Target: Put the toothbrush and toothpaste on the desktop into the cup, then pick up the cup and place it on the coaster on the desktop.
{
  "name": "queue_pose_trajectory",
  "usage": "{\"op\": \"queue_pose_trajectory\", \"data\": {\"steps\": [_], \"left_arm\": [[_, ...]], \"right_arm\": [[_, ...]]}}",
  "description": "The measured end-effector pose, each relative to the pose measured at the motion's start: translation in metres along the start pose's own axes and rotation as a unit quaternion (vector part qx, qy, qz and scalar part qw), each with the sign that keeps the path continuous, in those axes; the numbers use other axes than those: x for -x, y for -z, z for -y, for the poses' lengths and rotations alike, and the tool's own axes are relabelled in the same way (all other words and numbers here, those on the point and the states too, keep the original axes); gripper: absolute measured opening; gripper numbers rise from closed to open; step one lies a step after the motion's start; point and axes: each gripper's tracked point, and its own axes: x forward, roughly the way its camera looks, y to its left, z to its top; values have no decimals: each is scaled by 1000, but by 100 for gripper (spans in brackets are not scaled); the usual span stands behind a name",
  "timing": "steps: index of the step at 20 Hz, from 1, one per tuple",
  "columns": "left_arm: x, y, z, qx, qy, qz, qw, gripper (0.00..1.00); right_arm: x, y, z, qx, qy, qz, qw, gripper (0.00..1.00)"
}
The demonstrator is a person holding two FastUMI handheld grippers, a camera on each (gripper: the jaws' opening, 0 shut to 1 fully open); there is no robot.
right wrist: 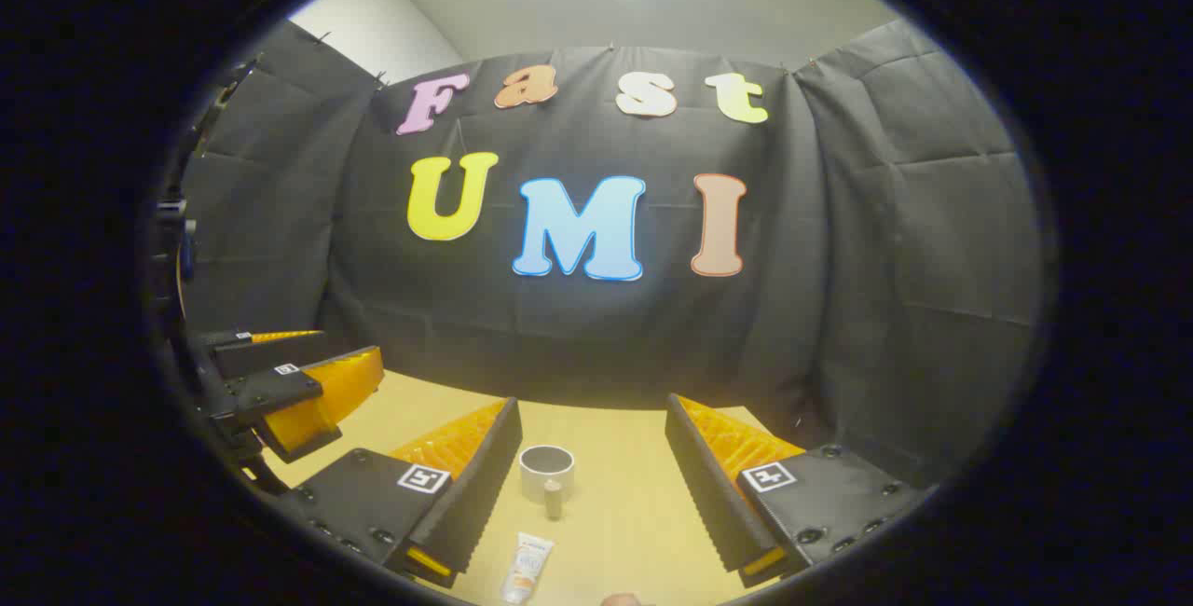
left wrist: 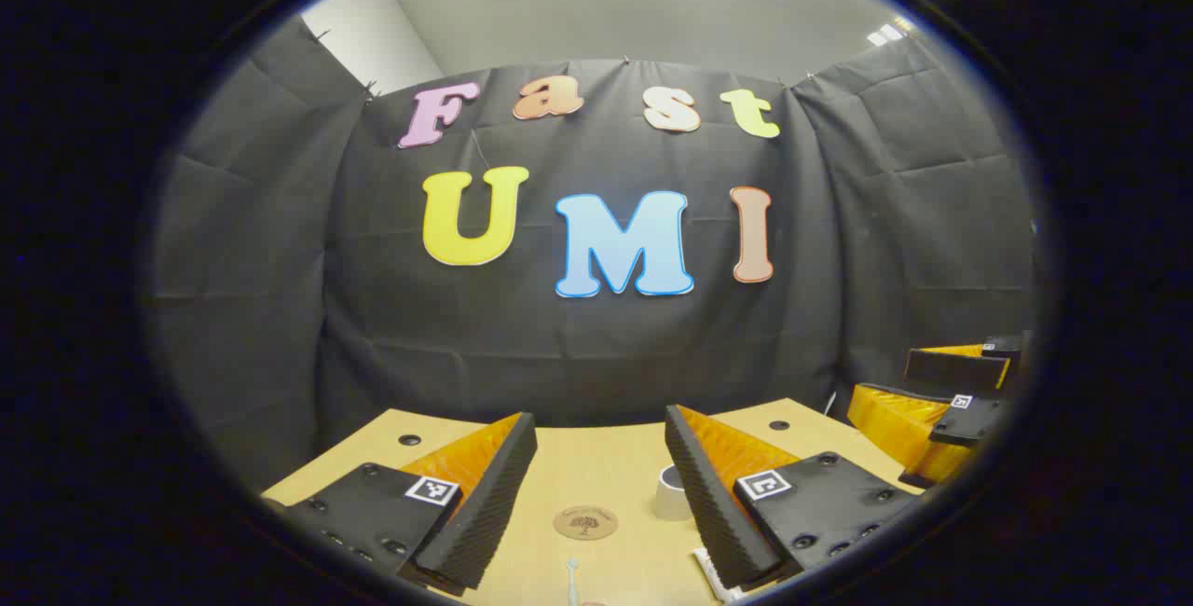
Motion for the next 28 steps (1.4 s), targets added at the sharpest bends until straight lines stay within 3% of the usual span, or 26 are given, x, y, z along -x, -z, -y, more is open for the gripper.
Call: {"op": "queue_pose_trajectory", "data": {"steps": [6,10,16,23,28], "left_arm": [[-11,10,-6,11,3,-9,1000,92],[-21,38,-11,21,0,-46,999,93],[-30,102,-21,32,-6,-141,989,94],[-31,129,-26,57,-15,-177,982,92],[-30,179,-23,85,-11,-260,962,93]], "right_arm": [[-14,10,-9,-4,-9,-23,1000,98],[-25,43,-18,-3,-17,-84,996,99],[-36,107,-34,-27,-32,-215,976,98],[-40,128,-40,-30,-39,-256,965,99],[-38,154,-48,-57,-47,-323,944,99]]}}
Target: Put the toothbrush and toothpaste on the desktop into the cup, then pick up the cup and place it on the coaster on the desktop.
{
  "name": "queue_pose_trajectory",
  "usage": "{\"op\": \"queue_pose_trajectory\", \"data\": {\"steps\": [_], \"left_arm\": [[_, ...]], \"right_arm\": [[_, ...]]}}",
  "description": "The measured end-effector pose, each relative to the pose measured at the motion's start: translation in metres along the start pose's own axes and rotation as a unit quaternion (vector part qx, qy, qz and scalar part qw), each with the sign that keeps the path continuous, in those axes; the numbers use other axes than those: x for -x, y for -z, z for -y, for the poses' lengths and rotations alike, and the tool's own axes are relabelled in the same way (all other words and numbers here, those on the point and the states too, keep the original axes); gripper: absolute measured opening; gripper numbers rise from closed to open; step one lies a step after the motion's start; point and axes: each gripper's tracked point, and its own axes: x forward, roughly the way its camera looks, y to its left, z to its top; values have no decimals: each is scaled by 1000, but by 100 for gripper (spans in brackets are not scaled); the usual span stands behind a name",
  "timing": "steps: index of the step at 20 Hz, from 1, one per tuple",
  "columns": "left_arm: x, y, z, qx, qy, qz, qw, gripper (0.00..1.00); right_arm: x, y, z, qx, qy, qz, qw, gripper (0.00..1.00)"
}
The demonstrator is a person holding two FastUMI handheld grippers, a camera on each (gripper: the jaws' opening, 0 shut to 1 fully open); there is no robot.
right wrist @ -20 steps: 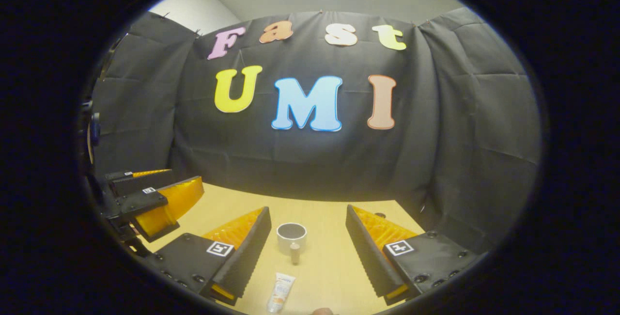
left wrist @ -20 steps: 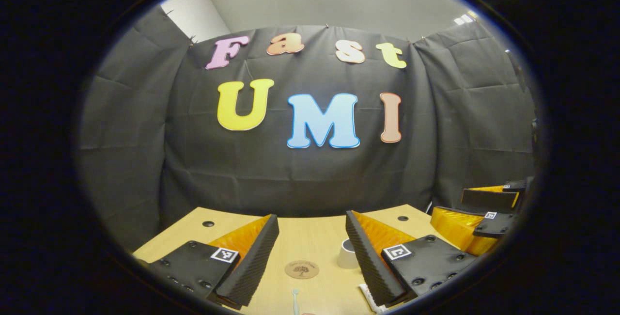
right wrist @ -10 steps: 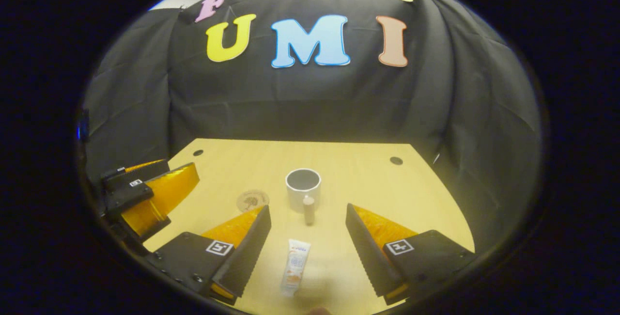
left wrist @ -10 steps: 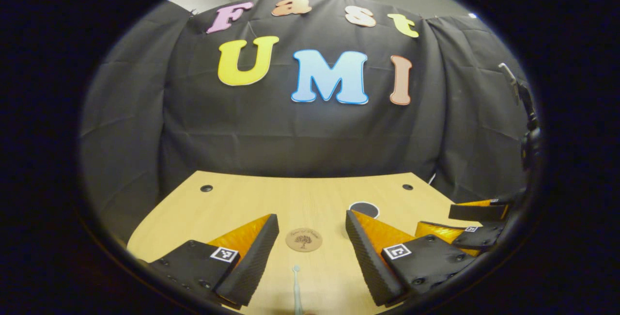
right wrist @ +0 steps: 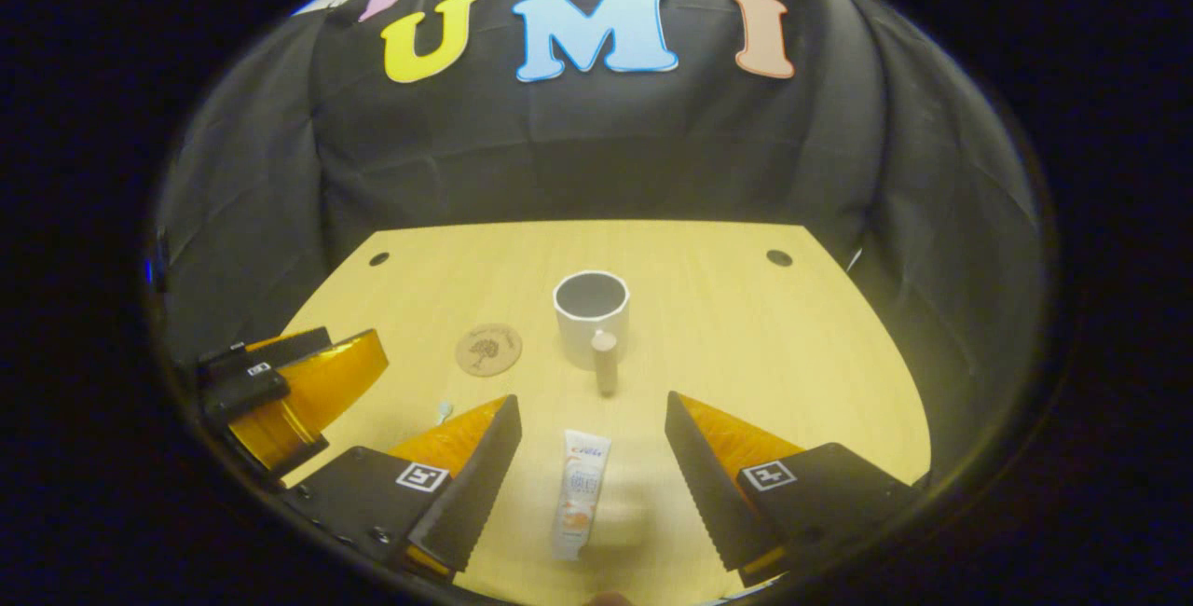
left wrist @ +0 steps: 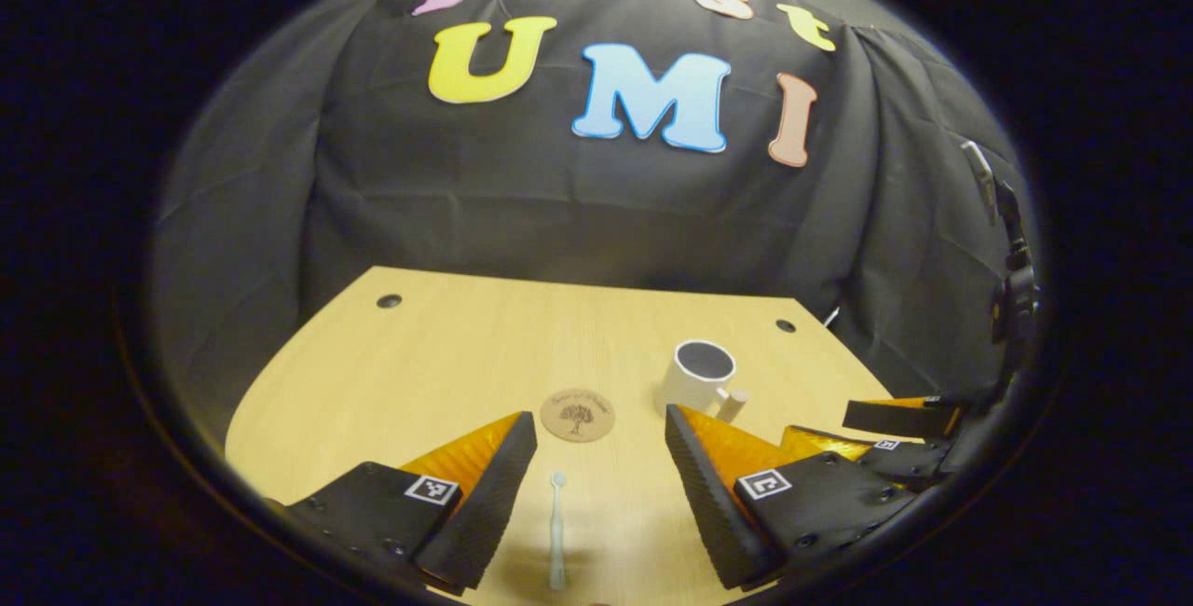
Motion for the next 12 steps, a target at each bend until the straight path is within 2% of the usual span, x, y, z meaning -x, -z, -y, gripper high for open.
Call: {"op": "queue_pose_trajectory", "data": {"steps": [6,7,12], "left_arm": [[-26,52,-14,32,-10,-110,993,92],[-28,61,-15,41,-10,-127,991,93],[-38,96,-14,68,-18,-210,975,95]], "right_arm": [[-22,30,-8,-26,-23,-76,996,97],[-25,34,-8,-28,-27,-85,996,94],[-37,47,-8,-24,-33,-122,992,96]]}}
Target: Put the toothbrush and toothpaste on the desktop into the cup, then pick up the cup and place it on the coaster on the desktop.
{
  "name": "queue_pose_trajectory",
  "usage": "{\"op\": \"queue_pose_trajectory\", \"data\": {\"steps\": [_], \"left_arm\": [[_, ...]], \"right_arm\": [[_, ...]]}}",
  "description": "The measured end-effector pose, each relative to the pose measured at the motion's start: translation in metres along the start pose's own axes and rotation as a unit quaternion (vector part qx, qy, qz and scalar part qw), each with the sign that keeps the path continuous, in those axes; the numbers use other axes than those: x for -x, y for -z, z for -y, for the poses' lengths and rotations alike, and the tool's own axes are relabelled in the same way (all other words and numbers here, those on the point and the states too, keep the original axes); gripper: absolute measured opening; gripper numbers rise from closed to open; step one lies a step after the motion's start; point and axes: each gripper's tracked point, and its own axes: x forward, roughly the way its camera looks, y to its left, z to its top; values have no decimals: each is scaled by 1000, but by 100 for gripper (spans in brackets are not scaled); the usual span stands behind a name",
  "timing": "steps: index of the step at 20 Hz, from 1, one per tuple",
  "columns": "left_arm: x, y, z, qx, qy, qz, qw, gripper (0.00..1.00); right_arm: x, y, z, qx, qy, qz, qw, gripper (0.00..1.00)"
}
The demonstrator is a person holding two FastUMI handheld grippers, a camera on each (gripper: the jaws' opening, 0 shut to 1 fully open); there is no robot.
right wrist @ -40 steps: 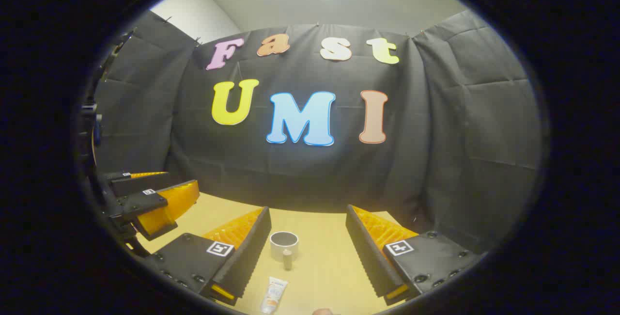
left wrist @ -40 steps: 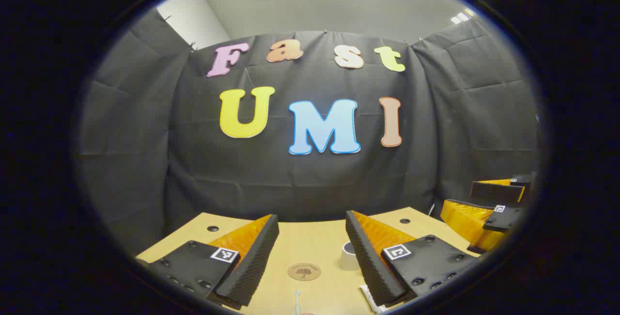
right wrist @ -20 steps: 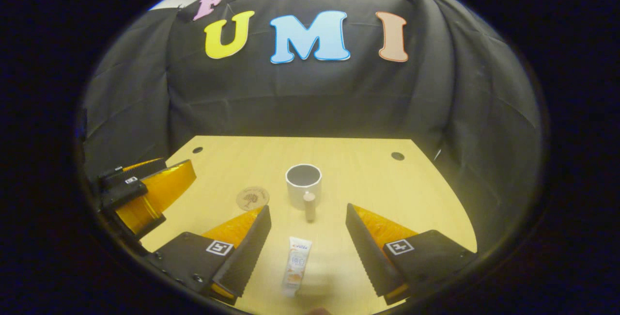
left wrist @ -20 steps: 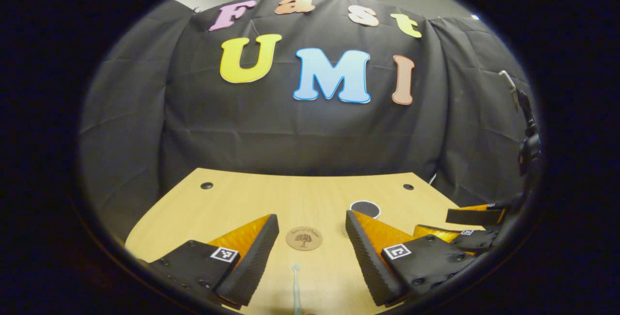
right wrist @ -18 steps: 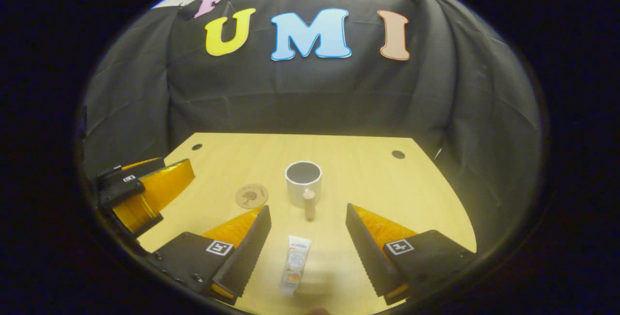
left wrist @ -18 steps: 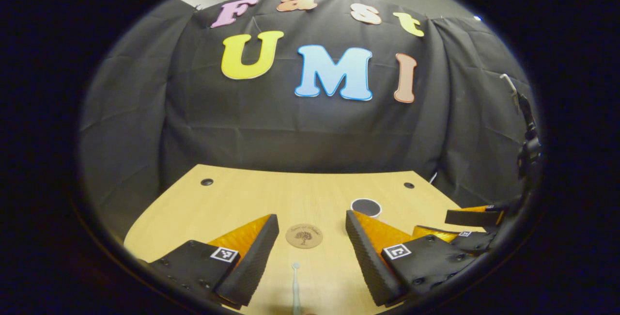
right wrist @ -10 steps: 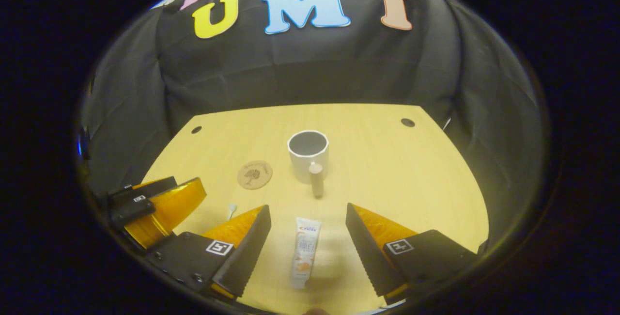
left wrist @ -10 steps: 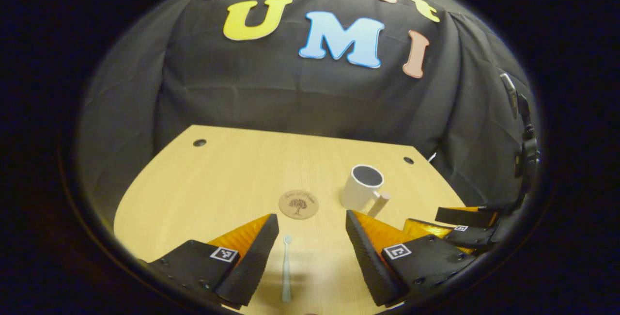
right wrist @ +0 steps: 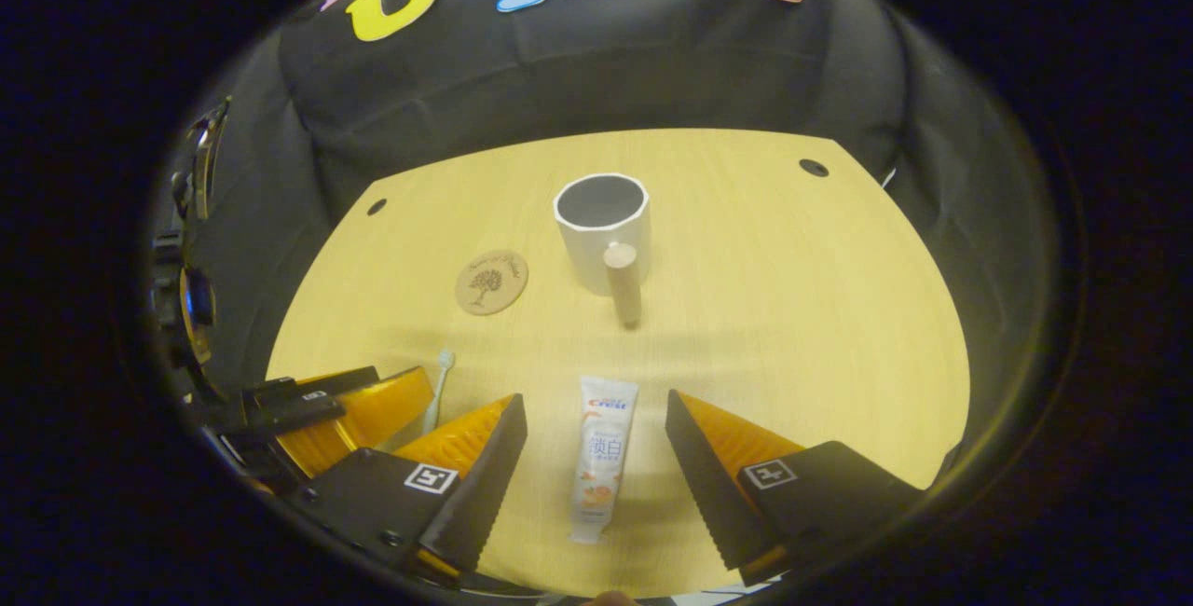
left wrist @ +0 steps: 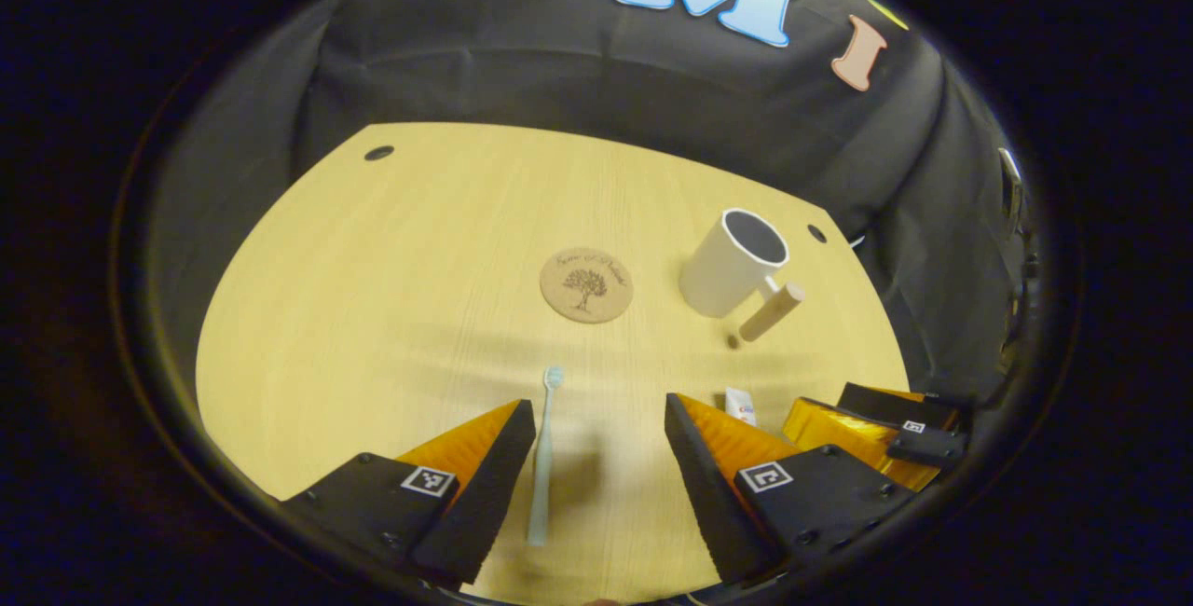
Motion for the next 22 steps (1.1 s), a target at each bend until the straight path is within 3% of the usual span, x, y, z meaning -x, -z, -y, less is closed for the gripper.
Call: {"op": "queue_pose_trajectory", "data": {"steps": [5,11,22], "left_arm": [[-18,26,-10,1,-20,-78,997,95],[-30,54,-19,3,-32,-171,985,95],[-34,78,-27,6,-37,-245,969,95]], "right_arm": [[-16,10,5,0,9,-43,999,96],[-32,26,-5,-13,3,-107,994,96],[-47,47,-2,-19,9,-176,984,96]]}}
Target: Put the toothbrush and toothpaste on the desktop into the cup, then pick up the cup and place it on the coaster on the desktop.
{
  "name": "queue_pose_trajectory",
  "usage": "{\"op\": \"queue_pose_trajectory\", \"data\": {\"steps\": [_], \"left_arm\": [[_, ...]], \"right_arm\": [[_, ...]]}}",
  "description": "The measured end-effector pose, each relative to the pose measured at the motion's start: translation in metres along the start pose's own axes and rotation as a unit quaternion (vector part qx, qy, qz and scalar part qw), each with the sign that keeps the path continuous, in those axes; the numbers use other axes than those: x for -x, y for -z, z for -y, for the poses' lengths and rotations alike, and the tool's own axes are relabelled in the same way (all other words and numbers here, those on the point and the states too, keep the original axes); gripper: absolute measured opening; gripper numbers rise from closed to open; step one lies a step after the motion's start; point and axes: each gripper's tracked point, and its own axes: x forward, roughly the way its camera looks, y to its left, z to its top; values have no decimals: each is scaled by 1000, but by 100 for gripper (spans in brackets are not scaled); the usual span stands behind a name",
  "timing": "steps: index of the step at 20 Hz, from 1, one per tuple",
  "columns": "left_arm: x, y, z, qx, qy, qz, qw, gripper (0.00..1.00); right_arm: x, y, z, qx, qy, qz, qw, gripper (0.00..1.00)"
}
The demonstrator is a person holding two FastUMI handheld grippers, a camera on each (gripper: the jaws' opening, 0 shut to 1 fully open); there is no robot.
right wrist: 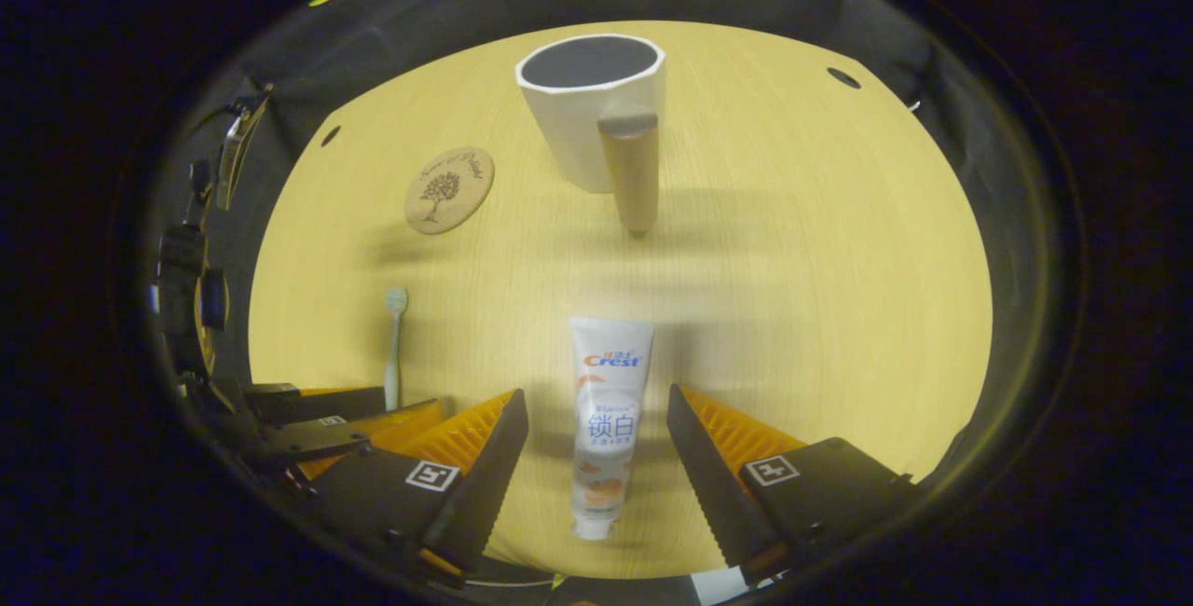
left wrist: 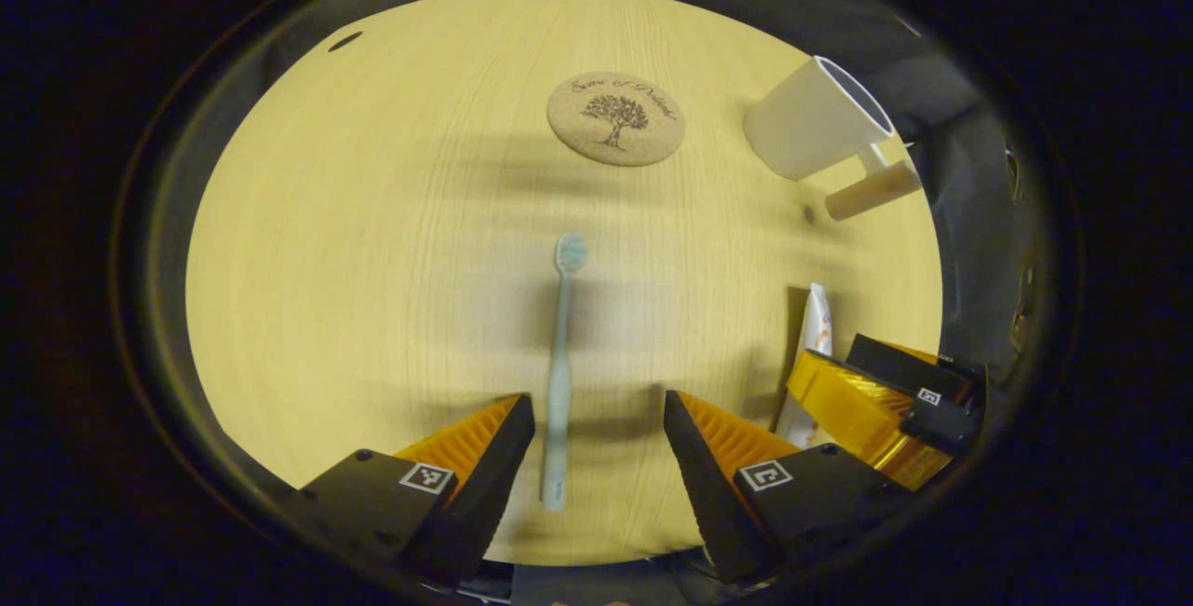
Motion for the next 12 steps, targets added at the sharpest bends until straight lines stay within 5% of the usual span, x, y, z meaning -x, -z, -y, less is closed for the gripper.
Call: {"op": "queue_pose_trajectory", "data": {"steps": [4,7,9,10,12], "left_arm": [[-2,1,1,-12,-8,-13,1000,94],[-3,2,-5,-40,-27,-25,999,92],[-4,3,-13,-54,-43,-26,997,75],[-5,3,-17,-59,-53,-25,997,61],[-5,2,-18,-55,-61,-23,996,38]], "right_arm": [[-7,6,-3,6,-3,-18,1000,100],[-14,11,-2,7,1,-26,1000,80],[-17,14,4,3,8,-29,1000,70],[-18,12,7,-1,7,-25,1000,58],[-16,10,7,-7,5,-27,1000,53]]}}
